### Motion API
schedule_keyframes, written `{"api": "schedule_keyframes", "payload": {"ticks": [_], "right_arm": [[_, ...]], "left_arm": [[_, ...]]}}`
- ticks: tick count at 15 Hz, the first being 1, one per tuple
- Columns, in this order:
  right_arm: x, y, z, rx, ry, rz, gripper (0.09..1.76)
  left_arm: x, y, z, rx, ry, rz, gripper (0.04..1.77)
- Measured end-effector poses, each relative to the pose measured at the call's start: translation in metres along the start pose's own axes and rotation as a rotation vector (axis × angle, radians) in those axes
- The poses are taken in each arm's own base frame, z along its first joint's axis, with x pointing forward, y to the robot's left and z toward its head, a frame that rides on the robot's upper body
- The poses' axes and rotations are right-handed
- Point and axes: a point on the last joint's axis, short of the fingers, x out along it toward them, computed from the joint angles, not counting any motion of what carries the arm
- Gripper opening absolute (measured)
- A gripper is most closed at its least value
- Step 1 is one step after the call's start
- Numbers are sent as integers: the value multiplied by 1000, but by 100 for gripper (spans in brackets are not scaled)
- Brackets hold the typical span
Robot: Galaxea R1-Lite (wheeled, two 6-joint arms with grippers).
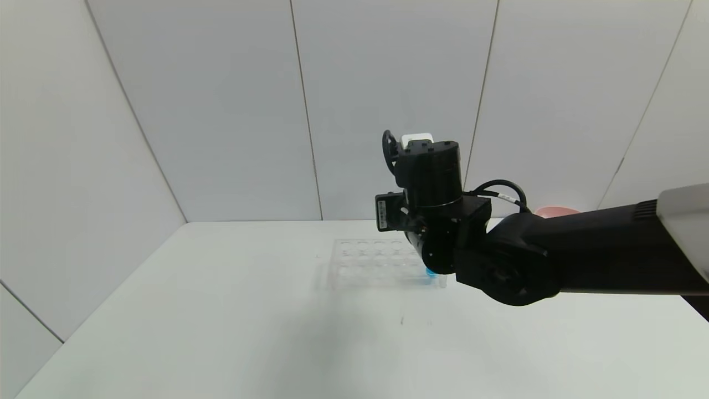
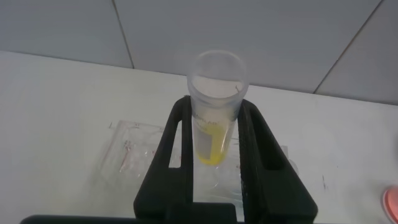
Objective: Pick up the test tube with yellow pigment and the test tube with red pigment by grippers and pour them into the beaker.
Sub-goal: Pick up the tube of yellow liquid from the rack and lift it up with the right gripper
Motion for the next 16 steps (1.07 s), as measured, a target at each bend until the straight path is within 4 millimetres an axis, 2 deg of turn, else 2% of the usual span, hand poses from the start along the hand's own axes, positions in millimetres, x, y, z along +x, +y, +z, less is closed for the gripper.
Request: {"api": "schedule_keyframes", "payload": {"ticks": [5,8,11,16], "right_arm": [[-5,-4,-2,-14,27,25,49],[-23,-24,-3,-38,104,152,49],[-40,-71,8,-33,138,231,49],[-78,-187,22,-83,231,356,49]], "left_arm": [[0,0,0,0,0,0,172],[0,0,0,0,0,0,172],[0,0,0,0,0,0,172],[0,0,0,0,0,0,172]]}}
